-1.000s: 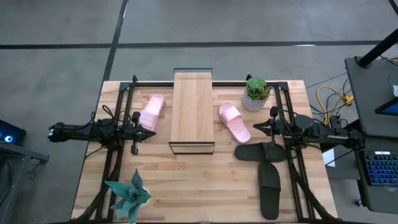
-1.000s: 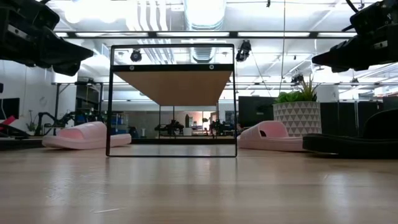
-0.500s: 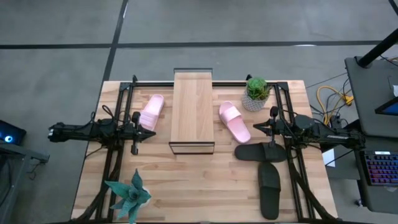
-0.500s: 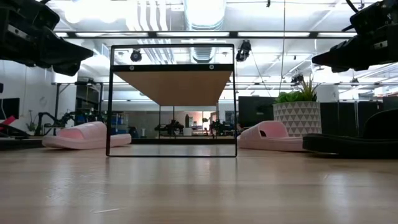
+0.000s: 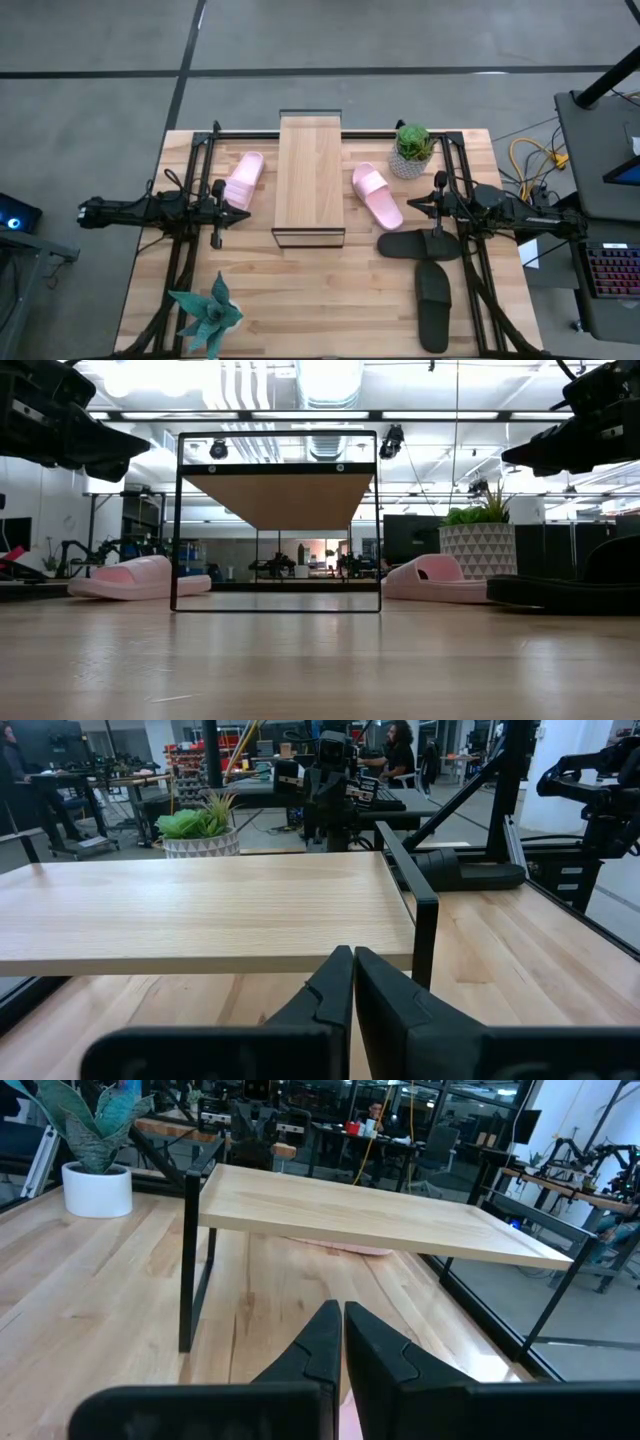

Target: Pick and place slides into the shelf

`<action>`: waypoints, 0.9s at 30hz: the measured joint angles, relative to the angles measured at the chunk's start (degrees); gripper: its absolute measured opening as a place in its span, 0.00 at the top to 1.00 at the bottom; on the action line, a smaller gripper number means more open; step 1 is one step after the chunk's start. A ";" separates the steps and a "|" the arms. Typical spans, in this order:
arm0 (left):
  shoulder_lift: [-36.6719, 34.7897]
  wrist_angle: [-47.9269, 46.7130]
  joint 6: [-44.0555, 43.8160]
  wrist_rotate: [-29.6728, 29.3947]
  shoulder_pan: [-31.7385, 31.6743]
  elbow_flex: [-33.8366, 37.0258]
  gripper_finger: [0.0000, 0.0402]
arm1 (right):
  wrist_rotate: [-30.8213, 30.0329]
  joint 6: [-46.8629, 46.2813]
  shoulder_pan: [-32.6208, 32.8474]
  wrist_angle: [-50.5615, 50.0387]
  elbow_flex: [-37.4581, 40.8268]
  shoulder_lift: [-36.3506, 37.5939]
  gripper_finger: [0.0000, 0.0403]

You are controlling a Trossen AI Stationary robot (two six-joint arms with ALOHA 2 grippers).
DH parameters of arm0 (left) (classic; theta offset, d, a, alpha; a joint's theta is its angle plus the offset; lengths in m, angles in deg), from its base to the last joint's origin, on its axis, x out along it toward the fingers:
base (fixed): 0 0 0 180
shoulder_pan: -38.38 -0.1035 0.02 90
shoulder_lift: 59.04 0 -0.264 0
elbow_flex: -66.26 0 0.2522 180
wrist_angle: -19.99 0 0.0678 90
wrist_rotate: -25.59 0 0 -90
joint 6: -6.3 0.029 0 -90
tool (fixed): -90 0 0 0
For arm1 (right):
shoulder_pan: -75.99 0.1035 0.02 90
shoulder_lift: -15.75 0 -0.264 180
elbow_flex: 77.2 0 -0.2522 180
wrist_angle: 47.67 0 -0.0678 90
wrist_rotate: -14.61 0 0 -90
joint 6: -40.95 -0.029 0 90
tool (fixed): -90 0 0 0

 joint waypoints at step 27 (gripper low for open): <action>0.01 0.95 0.00 0.02 -0.02 0.00 1.00 | 1.42 -6.92 -0.02 8.48 0.00 0.03 0.98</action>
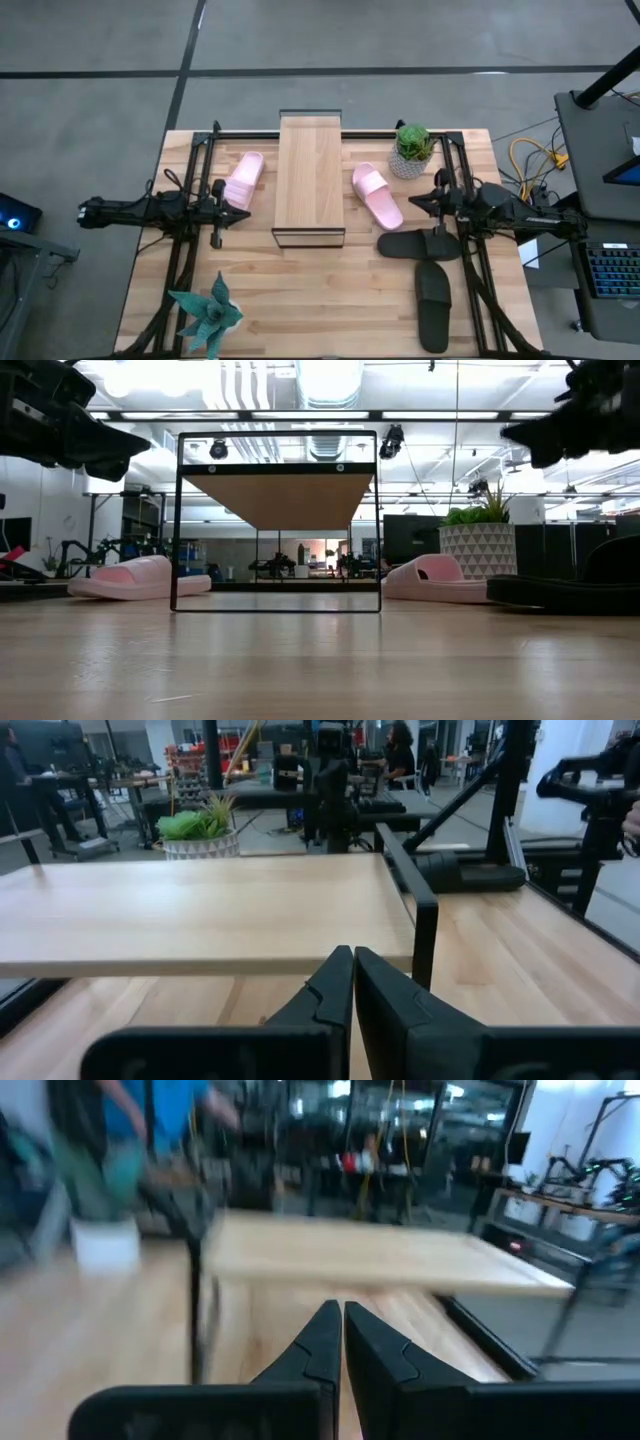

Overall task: Pick and place slides into the shelf
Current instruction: Put the right pink slipper on the shelf

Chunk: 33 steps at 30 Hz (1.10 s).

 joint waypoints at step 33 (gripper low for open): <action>11.69 28.27 10.72 -2.01 0.02 0.00 0.53 | 1.15 13.27 0.00 7.36 -17.81 -27.37 0.67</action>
